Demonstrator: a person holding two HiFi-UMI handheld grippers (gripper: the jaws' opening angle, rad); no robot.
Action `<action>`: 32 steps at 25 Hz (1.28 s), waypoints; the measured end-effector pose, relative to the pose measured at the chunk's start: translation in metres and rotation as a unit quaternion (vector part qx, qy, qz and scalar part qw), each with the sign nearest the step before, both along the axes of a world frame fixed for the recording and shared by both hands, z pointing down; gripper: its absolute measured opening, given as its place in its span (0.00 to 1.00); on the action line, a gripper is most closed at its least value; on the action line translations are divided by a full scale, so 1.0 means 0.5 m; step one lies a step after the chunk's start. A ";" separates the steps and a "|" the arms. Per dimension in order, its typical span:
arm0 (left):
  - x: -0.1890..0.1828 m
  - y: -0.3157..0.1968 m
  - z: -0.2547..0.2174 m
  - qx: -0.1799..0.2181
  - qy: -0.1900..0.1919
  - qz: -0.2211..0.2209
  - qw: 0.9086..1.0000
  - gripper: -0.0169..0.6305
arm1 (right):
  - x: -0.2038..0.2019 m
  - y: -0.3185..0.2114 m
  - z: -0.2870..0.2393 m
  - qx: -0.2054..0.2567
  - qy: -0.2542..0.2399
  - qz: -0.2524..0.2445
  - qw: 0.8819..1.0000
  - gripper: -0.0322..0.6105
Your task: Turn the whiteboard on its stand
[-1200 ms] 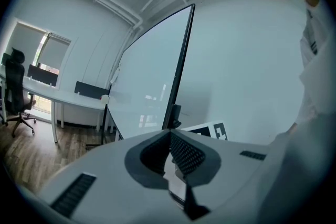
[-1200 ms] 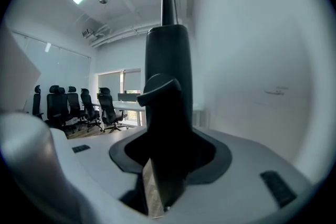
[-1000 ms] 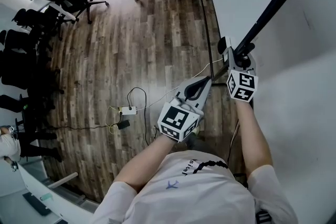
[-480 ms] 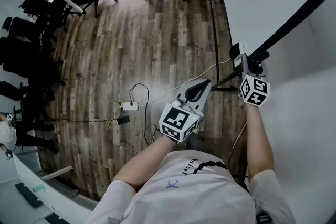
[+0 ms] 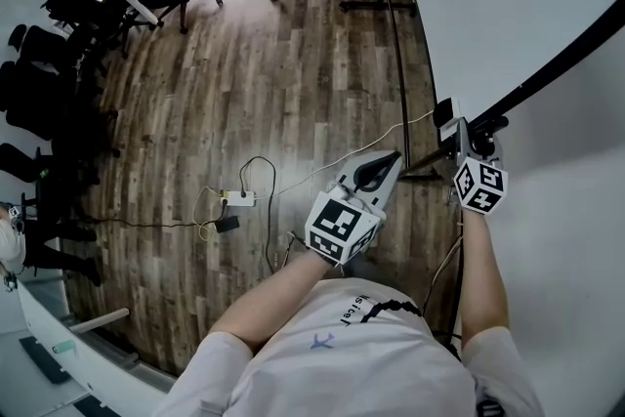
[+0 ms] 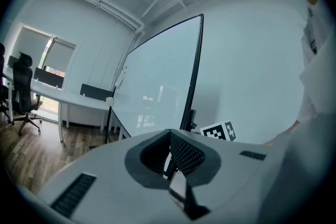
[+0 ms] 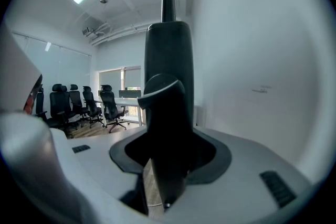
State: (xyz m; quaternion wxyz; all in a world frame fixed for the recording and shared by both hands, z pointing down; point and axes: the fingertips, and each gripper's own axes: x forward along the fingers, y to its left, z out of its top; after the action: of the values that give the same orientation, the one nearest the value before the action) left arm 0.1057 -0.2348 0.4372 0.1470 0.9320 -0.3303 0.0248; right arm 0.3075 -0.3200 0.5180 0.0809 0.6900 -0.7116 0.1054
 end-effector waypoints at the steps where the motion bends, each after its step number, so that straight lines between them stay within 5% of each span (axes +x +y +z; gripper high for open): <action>1: -0.001 0.007 0.000 0.001 0.000 0.001 1.000 0.04 | -0.001 0.012 -0.001 0.001 0.001 -0.001 1.000 0.33; 12: -0.018 0.089 -0.006 0.006 0.007 0.019 1.000 0.04 | -0.005 0.155 -0.008 0.012 0.014 0.002 1.000 0.33; 32: -0.158 0.345 0.001 0.000 0.016 0.063 0.998 0.04 | -0.064 0.443 -0.004 -0.004 0.032 0.032 0.999 0.33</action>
State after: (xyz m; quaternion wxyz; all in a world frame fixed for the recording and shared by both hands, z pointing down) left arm 0.0269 -0.0624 0.4376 0.1503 0.9513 -0.2686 0.0190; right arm 0.2755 -0.0988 0.5160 0.1030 0.7150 -0.6858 0.0889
